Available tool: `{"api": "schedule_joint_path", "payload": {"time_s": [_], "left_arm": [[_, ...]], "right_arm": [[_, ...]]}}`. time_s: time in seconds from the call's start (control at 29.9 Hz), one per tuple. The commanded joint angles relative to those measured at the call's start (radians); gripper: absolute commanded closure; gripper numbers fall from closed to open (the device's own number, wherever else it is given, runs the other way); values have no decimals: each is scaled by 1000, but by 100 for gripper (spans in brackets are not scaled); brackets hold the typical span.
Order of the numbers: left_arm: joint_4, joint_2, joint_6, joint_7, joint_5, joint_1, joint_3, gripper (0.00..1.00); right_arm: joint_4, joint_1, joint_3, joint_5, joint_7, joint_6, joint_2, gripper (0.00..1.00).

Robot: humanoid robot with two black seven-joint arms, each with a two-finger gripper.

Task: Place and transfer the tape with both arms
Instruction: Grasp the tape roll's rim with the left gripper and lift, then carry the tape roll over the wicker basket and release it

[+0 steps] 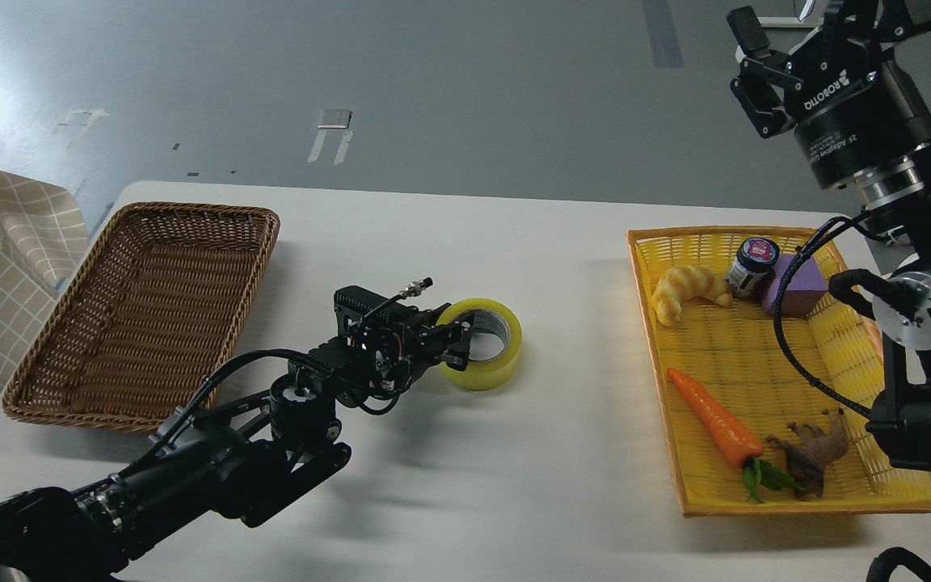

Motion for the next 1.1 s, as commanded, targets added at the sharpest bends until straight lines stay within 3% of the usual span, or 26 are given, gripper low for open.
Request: {"api": "schedule_joint_path", "payload": {"time_s": [0.0, 0.37, 0.87, 1.07], "left_arm": [[0, 0, -4, -2, 0, -8, 1, 79], [-1, 10, -10, -1, 0, -48, 1, 83], [-21, 170, -67, -5, 0, -203, -1, 83], [-23, 254, -87, -48, 0, -256, 1, 83]], "right_arm": [[-5, -2, 2, 0, 0, -2, -10, 0], [-5, -7, 0, 0, 0, -14, -12, 0], [-11, -7, 0, 0, 1, -15, -10, 0], [-23, -7, 2, 0, 1, -15, -9, 0]]}}
